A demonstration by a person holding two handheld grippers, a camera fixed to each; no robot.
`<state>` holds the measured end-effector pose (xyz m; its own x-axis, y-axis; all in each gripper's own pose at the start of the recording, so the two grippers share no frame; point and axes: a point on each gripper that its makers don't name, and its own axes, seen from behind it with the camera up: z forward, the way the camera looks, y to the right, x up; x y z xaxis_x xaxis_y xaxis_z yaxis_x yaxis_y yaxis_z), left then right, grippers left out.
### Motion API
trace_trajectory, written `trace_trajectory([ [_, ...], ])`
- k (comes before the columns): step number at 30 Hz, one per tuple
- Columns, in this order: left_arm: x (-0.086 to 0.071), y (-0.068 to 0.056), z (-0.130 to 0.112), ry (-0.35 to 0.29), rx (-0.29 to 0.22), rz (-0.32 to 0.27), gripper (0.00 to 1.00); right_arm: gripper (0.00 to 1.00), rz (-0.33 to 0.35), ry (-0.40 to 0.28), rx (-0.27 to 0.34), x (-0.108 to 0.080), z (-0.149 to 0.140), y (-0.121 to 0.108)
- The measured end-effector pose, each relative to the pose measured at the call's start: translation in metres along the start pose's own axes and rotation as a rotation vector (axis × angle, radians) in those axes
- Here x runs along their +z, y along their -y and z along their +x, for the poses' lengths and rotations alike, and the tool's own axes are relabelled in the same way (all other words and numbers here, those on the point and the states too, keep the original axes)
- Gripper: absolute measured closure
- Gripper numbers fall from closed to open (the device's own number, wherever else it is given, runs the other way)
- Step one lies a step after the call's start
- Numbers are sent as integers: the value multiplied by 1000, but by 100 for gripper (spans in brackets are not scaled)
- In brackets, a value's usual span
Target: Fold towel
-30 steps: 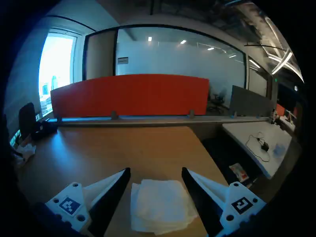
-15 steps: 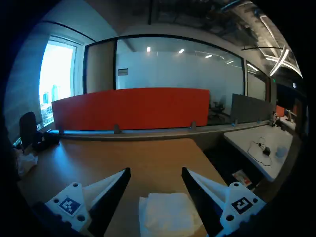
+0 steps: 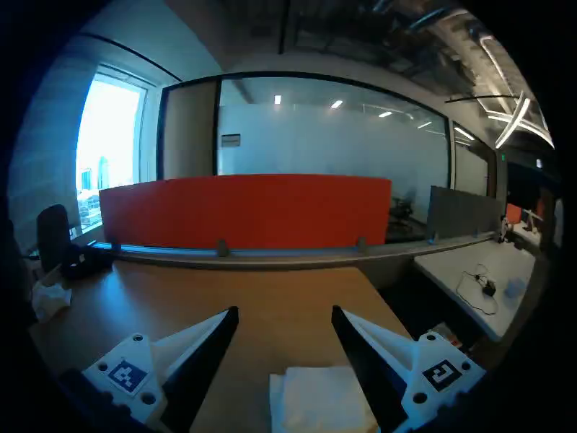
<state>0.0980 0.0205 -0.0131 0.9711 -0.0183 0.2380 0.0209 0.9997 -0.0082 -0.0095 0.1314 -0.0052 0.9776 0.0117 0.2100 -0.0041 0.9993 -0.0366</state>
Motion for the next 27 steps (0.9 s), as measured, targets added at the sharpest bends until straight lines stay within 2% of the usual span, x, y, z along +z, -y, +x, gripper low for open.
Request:
trace_trajectory([
  [8,3,2,8,-25,-12,-1,9,0,26,-57,-5,5,21,46],
  [17,4,6,16,-47,-23,-6,9,0,52,-89,1,9,30,97],
  [27,2,11,22,-70,-36,-9,9,0,63,-113,10,13,38,122],
])
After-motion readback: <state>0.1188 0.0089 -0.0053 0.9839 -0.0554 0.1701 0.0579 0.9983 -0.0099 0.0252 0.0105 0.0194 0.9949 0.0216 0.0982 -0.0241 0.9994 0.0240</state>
